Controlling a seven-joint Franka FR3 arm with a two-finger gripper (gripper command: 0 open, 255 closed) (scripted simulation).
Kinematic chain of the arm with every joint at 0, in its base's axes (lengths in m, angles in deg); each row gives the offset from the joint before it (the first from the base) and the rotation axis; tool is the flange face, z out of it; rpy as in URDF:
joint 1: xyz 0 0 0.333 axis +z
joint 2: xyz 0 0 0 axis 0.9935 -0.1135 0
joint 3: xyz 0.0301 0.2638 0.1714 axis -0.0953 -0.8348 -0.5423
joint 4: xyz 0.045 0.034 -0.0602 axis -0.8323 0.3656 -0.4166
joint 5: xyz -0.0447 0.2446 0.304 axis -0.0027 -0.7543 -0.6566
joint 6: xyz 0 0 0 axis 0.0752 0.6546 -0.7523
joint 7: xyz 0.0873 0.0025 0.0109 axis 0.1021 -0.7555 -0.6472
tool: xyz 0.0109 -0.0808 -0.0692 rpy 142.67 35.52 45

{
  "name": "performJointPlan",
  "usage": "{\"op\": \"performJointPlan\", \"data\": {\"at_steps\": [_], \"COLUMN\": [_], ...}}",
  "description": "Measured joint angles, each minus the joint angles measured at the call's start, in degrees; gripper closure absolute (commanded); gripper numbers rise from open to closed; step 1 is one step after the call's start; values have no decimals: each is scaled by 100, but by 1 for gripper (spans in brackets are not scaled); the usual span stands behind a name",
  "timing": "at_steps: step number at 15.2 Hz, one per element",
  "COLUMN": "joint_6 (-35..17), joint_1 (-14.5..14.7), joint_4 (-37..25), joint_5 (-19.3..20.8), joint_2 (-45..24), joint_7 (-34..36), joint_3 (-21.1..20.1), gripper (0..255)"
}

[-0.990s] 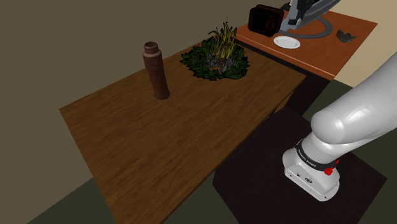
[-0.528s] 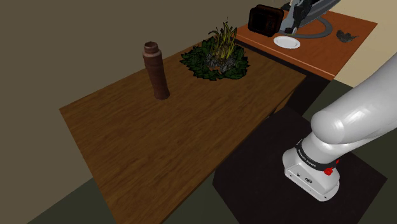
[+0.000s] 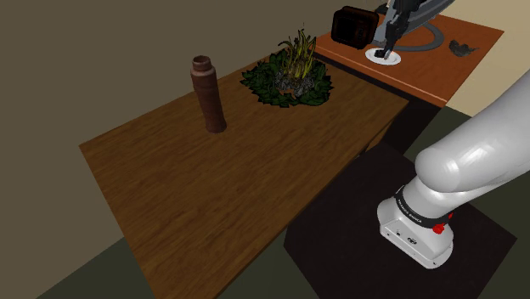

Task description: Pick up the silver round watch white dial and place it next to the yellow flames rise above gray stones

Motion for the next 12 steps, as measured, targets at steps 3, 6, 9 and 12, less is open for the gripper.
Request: {"op": "performJointPlan", "data": {"at_steps": [3,6,9,12], "joint_6": [-228,-429,-620,-860], "joint_1": [-5,-5,-12,-3], "joint_4": [204,358,480,683], "joint_5": [-6,-23,-45,-64], "joint_2": [-27,-77,-151,-190], "joint_7": [-31,-53,-90,-101], "joint_3": [5,5,12,4], "gripper": [255,255,255,255]}}
